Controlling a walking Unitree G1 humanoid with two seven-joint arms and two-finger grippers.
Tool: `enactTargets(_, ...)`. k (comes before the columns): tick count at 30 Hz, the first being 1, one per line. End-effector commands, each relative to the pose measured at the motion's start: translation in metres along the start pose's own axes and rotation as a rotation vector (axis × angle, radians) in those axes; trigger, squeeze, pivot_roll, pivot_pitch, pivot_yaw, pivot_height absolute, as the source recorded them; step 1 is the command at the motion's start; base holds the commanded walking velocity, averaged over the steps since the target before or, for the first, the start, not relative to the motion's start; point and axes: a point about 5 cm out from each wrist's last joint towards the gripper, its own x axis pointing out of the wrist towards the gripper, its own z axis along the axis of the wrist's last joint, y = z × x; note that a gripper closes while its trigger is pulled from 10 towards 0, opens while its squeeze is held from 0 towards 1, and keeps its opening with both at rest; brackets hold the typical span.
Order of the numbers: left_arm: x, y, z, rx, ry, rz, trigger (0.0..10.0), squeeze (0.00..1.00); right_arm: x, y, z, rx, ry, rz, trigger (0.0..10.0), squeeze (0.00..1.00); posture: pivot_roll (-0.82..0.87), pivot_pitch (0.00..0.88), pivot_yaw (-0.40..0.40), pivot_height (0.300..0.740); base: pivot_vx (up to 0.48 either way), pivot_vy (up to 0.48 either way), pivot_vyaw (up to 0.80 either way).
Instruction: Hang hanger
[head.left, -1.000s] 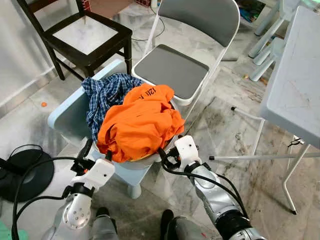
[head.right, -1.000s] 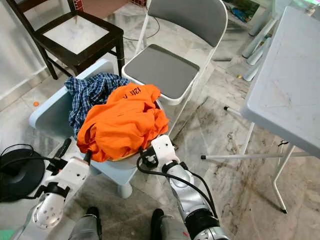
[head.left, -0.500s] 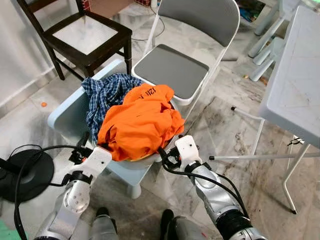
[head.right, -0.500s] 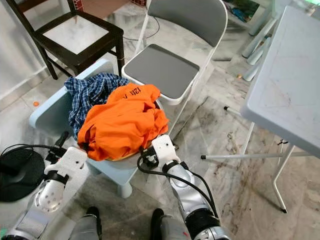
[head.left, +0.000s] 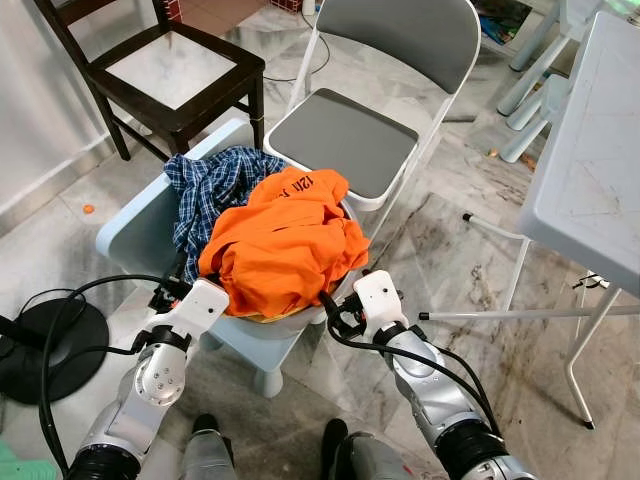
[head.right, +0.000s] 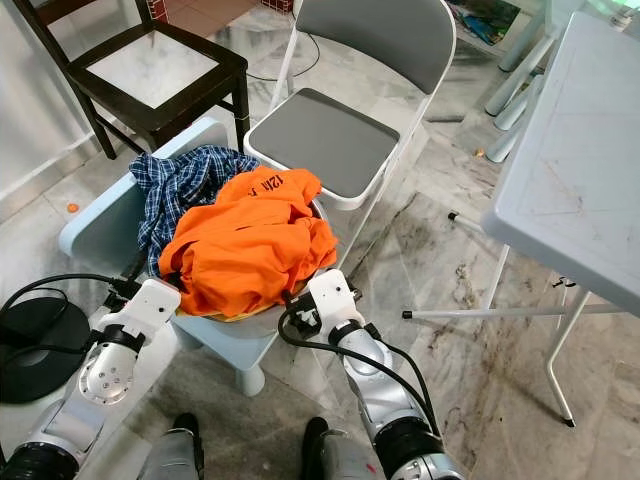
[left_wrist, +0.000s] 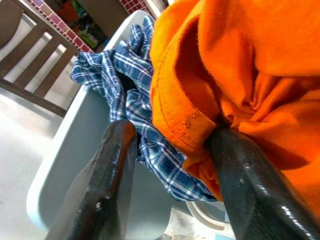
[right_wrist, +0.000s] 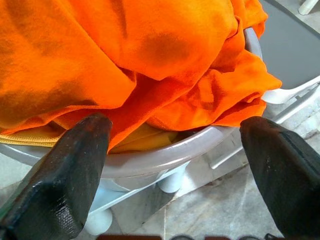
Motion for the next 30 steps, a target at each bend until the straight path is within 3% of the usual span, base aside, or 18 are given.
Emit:
enactTargets(1,-0.003,-0.008,-0.002,-0.007,-0.001,-0.024,0.0,0.00,-0.005,-0.003,-0.006,0.004,0.020,-0.019,10.0,0.00,0.21,0.284,-0.121,0.740,0.000,0.000,0.00)
enactTargets(24,0.002,-0.006,0.000,-0.019,-0.037,-0.018,0.0,0.00,-0.003,-0.005,-0.004,0.005,0.014,-0.021,10.0,0.00,0.21,0.277,-0.121,0.740,0.000,0.000,0.00)
enactTargets(30,0.004,0.003,0.008,-0.012,-0.089,0.030,0.0,0.00,-0.003,-0.006,-0.003,0.004,0.010,-0.021,10.0,0.00,0.21,0.275,-0.124,0.740,0.000,0.000,0.00)
